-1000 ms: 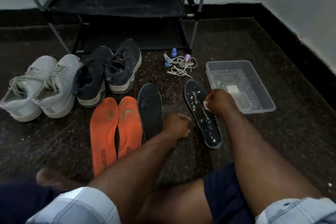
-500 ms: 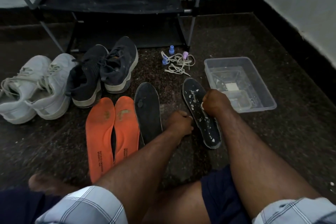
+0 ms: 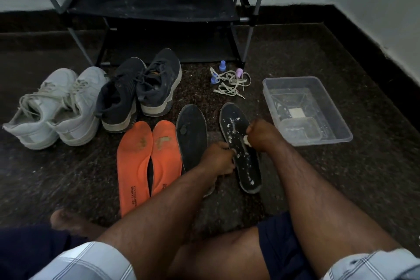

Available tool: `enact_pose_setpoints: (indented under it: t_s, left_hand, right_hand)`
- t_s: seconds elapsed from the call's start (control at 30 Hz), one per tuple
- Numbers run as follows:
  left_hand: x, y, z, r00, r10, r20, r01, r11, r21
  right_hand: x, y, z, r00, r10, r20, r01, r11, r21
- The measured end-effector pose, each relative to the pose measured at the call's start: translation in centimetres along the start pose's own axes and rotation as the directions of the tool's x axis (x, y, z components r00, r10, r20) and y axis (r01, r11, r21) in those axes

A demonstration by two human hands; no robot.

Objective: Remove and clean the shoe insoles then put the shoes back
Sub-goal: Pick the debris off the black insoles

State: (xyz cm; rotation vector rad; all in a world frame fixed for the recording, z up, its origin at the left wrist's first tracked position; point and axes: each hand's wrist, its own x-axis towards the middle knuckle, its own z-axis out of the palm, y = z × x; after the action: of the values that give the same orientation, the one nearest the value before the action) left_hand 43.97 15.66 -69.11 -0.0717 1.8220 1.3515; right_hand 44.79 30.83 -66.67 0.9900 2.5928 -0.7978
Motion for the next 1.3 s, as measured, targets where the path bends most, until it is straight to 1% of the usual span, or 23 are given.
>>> enact_pose_setpoints:
  t_s: [0.1, 0.2, 0.27, 0.33, 0.4, 0.67, 0.8, 0.83, 0.9, 0.97, 1.0, 1.03, 1.1, 1.17, 1.23, 1.3]
  left_hand:
    - [-0.9, -0.3, -2.6, 0.998, -0.054, 0.026, 0.054, 0.998, -0.013]
    - [-2.0, -0.2, -4.8, 0.994, -0.083, 0.065, 0.081, 0.996, 0.026]
    - [-2.7, -0.1, -6.0, 0.995, -0.081, 0.063, 0.077, 0.995, 0.058]
    - [-3.0, 0.0, -7.0, 0.996, -0.067, 0.055, 0.063, 0.995, 0.076]
    - [-3.3, 0.0, -7.7, 0.998, -0.047, 0.043, 0.044, 0.997, 0.067]
    - [-3.3, -1.0, -8.9, 0.999, 0.028, 0.02, -0.029, 0.999, 0.045]
    - [-2.7, -1.0, -8.5, 0.998, 0.057, 0.035, -0.059, 0.997, 0.055]
    - [-2.5, -0.9, -8.3, 0.997, 0.065, 0.041, -0.067, 0.996, 0.055]
    - [-2.1, -0.7, -8.2, 0.997, 0.071, 0.042, -0.072, 0.997, 0.022]
    - [-1.8, -0.6, -8.1, 0.997, 0.063, 0.044, -0.061, 0.997, -0.05]
    - [-1.6, -0.5, -8.1, 0.997, 0.057, 0.047, -0.052, 0.995, -0.09]
    - [-1.4, -0.4, -8.1, 0.997, 0.049, 0.051, -0.042, 0.991, -0.123]
    - [-1.2, -0.4, -8.2, 0.997, 0.035, 0.067, -0.024, 0.988, -0.155]
    - [-1.0, -0.4, -8.2, 0.994, 0.019, 0.108, -0.003, 0.988, -0.152]
    - [-0.7, -0.5, -8.2, 0.989, -0.001, 0.15, 0.023, 0.99, -0.142]
    - [-0.5, -0.7, -8.1, 0.985, -0.02, 0.17, 0.043, 0.99, -0.134]
  right_hand:
    - [-0.7, -0.7, 0.3, 0.997, -0.032, 0.068, 0.032, 0.999, 0.0]
    - [-1.6, -1.1, 0.4, 0.983, -0.079, 0.165, 0.084, 0.996, -0.023]
    - [-1.9, -0.9, 0.1, 0.987, -0.085, 0.134, 0.084, 0.996, 0.008]
    - [-1.8, -0.6, 0.0, 0.996, -0.085, 0.041, 0.082, 0.994, 0.067]
    - [-1.7, -0.5, 0.2, 0.994, -0.105, -0.006, 0.105, 0.989, 0.107]
    - [-1.4, -1.3, 1.7, 0.98, -0.192, 0.059, 0.187, 0.979, 0.086]
    - [-1.4, -1.3, 1.5, 0.98, -0.196, 0.044, 0.189, 0.975, 0.118]
    - [-1.5, -1.2, 1.3, 0.98, -0.197, 0.024, 0.192, 0.973, 0.131]
    - [-1.3, -1.1, 0.9, 0.978, -0.197, -0.074, 0.207, 0.965, 0.162]
    - [-0.9, -0.8, 0.6, 0.968, -0.178, -0.174, 0.213, 0.954, 0.209]
    - [-0.7, -0.6, 0.6, 0.964, -0.175, -0.2, 0.217, 0.953, 0.212]
    - [-0.7, -0.5, 0.6, 0.961, -0.182, -0.206, 0.223, 0.955, 0.194]
    - [-0.7, -0.4, 0.8, 0.961, -0.215, -0.176, 0.241, 0.96, 0.145]
    - [-0.7, -0.7, 1.1, 0.955, -0.259, -0.146, 0.276, 0.954, 0.114]
    - [-0.4, -1.0, 1.7, 0.938, -0.313, -0.148, 0.325, 0.944, 0.059]
    - [-0.2, -1.2, 2.1, 0.936, -0.332, -0.118, 0.335, 0.942, 0.006]
